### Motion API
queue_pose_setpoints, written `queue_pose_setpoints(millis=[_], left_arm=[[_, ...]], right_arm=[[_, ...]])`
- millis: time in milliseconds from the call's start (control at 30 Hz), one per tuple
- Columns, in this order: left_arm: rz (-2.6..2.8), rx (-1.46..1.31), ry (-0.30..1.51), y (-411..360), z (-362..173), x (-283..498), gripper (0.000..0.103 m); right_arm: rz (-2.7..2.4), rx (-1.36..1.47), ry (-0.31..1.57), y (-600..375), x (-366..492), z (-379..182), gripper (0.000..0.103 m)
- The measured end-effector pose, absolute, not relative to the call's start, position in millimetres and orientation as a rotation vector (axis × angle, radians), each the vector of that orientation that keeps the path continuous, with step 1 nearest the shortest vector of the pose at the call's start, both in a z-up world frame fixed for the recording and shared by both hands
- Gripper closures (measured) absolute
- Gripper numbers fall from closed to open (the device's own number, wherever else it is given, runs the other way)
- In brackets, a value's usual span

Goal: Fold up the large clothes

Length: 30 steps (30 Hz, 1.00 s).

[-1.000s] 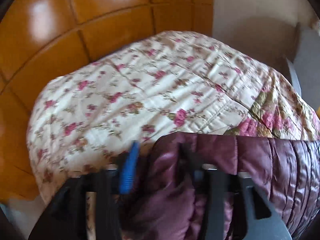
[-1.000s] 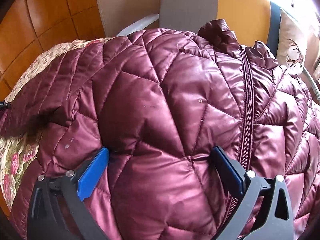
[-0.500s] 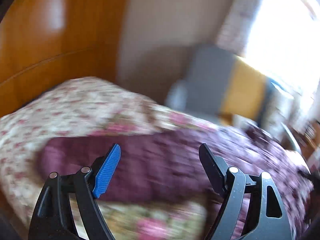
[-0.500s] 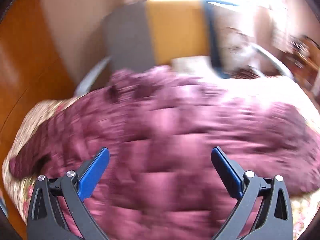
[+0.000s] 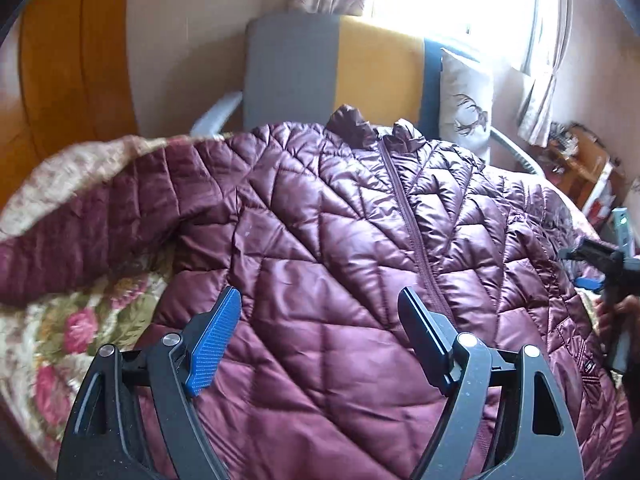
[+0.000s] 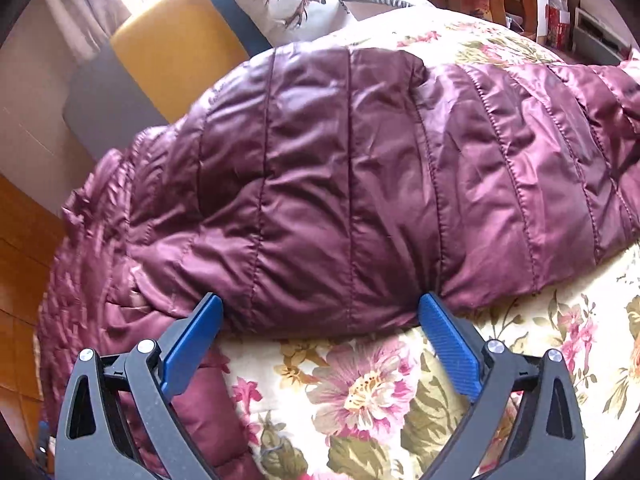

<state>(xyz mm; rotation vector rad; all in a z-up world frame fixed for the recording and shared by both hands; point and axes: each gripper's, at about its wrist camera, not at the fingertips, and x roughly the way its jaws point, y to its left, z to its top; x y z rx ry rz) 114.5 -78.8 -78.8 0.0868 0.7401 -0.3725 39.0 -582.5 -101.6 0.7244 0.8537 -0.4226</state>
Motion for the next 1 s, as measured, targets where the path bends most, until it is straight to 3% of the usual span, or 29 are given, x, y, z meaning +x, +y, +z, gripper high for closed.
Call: queue_pose_setpoints(millis=[133, 433, 500, 733, 867, 1000], left_arm=[[-0.337, 0.128, 0.655, -90.7, -56.5, 88.4, 0.015], [-0.346, 0.193, 0.621, -110.7, -46.1, 63.3, 0.015], [-0.343, 0.198, 0.62, -113.2, -47.2, 61.7, 0.015], [-0.33, 0.217, 0.627, -119.3, -50.2, 61.2, 0.015], [-0.322, 0.23, 0.634, -121.4, -52.7, 63.0, 0.015], [-0.316, 0.246, 0.639, -123.7, -55.7, 65.4, 0.015]], right_arm=[[-0.381, 0.744, 0.768, -594.5, -3.5, -76.0, 0.005], [-0.561, 0.971, 0.643, -655.3, -104.0, -91.3, 0.006], [-0.584, 1.06, 0.576, -672.2, -120.5, -98.5, 0.012], [-0.645, 1.203, 0.408, -711.2, -141.5, -99.7, 0.016], [-0.676, 1.276, 0.344, -730.6, -141.7, -102.7, 0.027], [-0.693, 1.332, 0.317, -746.3, -131.4, -106.6, 0.029]])
